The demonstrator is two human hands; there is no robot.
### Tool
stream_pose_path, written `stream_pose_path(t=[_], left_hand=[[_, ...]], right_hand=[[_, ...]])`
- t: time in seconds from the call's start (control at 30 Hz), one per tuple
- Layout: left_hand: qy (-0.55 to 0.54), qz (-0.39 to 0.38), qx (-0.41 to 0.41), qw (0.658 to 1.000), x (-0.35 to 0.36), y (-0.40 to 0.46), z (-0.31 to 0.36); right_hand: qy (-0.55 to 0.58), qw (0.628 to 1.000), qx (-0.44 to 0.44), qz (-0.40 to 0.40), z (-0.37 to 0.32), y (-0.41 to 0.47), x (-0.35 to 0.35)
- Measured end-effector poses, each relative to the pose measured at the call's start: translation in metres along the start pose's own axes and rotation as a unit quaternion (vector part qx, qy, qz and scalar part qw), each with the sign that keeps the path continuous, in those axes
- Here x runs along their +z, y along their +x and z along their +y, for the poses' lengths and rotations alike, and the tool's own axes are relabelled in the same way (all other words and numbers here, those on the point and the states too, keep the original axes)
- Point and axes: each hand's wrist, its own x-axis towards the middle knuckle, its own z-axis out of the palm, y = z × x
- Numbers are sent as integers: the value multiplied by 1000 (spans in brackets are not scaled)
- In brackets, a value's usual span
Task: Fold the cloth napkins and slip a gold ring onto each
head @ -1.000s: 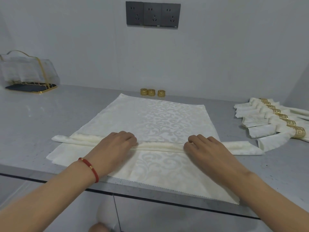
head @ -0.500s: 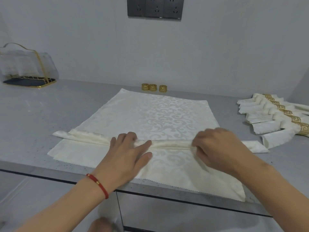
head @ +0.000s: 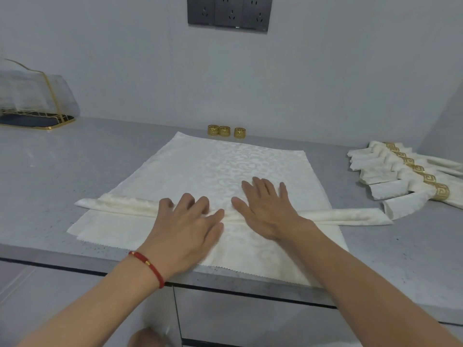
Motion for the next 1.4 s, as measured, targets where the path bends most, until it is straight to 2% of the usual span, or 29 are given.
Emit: stream_pose_path(t=[0.07,0.17,0.23,0.3,0.33,0.37,0.43,0.5,0.57,0.67,0.73,0.8,0.9,0.97,1.03,1.1,1.13,1.2,1.3,1.4], left_hand=[[-22,-26,-38,999,-6,12,0],[-73,-36,-99,992,-13,34,-2],[-116,-15,-125,985,-11,43,-3],[-142,-36,-136,980,-9,47,-5],[-142,-45,-133,980,-7,48,-7],[-146,-49,-130,979,-5,49,-7],[-156,-61,-124,978,0,51,-10],[-152,-98,-114,977,2,52,-13],[-106,-135,-86,981,0,55,-11],[36,-172,-43,984,-10,58,-3],[136,-193,-19,971,-16,60,6],[170,-215,-5,962,-24,64,17],[49,-282,-32,958,-49,81,23],[-68,-384,-61,919,-67,94,15],[-201,-458,-80,862,-76,103,-1],[-301,-480,-64,822,-76,104,-15],[-331,-470,-50,817,-73,103,-20],[-354,-432,-19,829,-64,100,-26],[-321,-376,4,869,-52,97,-26],[-318,-348,25,882,-40,95,-29]], right_hand=[[6,999,36,-12,18,-5,-5],[2,999,30,-19,23,-11,-6],[-70,997,17,16,20,-10,-6],[-176,982,-10,68,12,-8,-14],[-189,978,-32,81,8,-5,-18],[-148,984,-50,79,4,-1,-20],[-23,997,-63,22,-4,2,-18],[21,997,-66,-31,-6,0,-8],[35,997,-60,-41,-3,-1,0],[35,997,-56,-42,-3,0,-4],[25,997,-60,-37,-6,0,-4],[17,997,-66,-26,-6,-1,-1],[9,997,-74,-5,-6,0,1],[7,997,-74,-2,-6,0,0],[12,997,-74,-10,-6,-1,-1],[27,996,-76,-29,-6,-2,-2],[37,996,-77,-39,-5,-1,-3],[66,993,-82,-58,0,3,-3],[156,981,-92,-76,8,7,-6],[264,955,-106,-80,11,4,-20]])
